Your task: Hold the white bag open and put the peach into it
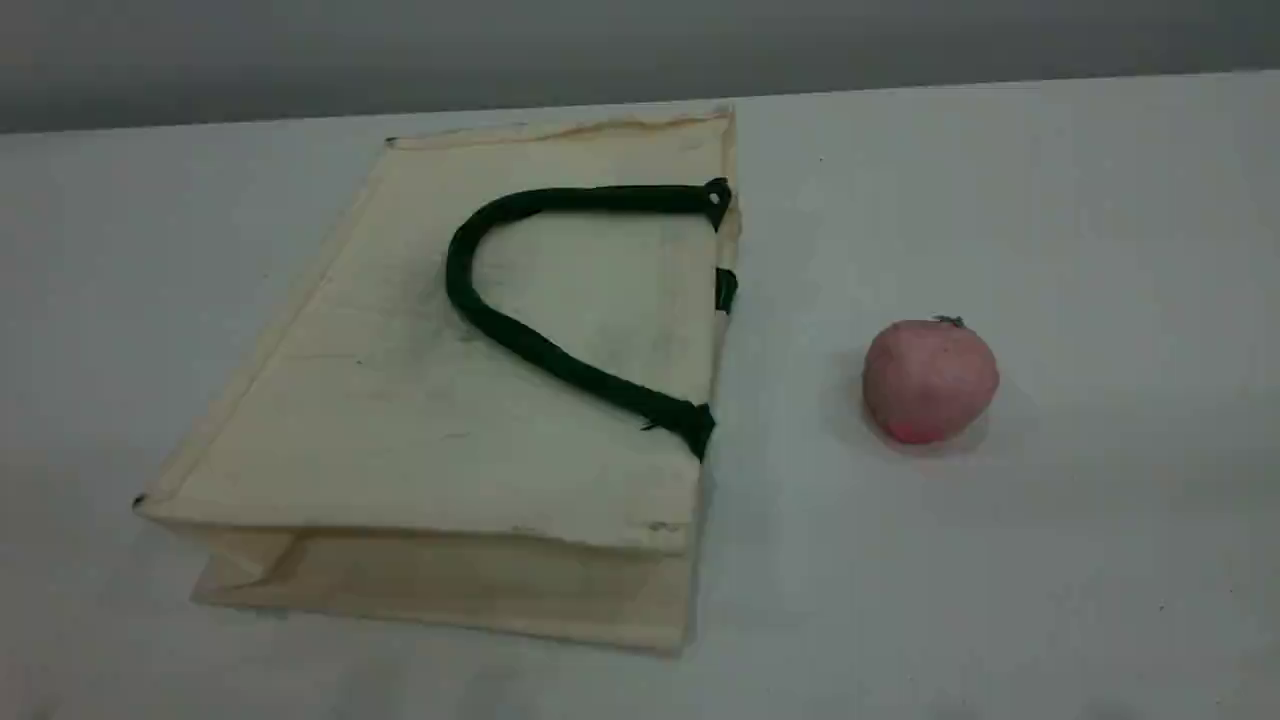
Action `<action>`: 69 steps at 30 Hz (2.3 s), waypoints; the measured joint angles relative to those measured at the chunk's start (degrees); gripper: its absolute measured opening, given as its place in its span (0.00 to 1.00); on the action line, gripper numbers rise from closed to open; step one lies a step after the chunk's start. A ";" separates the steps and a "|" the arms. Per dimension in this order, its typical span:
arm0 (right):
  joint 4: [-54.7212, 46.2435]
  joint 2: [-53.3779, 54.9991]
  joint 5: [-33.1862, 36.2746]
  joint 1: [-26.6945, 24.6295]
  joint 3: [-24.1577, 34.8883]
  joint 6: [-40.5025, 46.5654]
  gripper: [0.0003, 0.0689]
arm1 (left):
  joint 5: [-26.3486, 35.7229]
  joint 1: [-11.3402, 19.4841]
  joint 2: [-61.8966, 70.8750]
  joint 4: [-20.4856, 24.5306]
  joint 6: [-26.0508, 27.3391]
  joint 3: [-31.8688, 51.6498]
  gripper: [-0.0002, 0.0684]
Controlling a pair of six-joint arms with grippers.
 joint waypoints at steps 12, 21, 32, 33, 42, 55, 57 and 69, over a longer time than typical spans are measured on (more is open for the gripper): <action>0.00 0.00 0.00 0.00 0.00 0.00 0.71 | 0.00 0.00 0.00 -0.06 0.00 0.00 0.71; 0.00 0.00 0.00 0.00 0.00 0.00 0.71 | 0.00 0.00 0.00 0.00 0.00 0.00 0.71; 0.00 0.00 0.00 0.00 0.00 0.00 0.71 | -0.91 0.00 0.00 0.00 0.00 0.00 0.71; 0.00 0.00 0.00 0.00 0.00 0.00 0.71 | -0.96 0.00 0.00 0.00 0.00 0.00 0.71; -0.17 0.00 -5.53 0.00 0.00 0.00 0.71 | -4.45 0.00 0.00 0.00 0.00 0.00 0.71; 1.21 0.00 -15.94 0.00 0.00 0.00 0.71 | -13.03 0.00 0.00 -0.40 -4.59 0.00 0.71; 1.21 0.00 -16.70 0.00 0.00 0.05 0.71 | -13.77 0.00 0.00 -0.40 -6.15 0.00 0.70; 0.87 3.63 -8.63 0.00 -14.48 -0.02 0.71 | -11.19 0.00 0.04 -0.19 -12.16 -7.93 0.62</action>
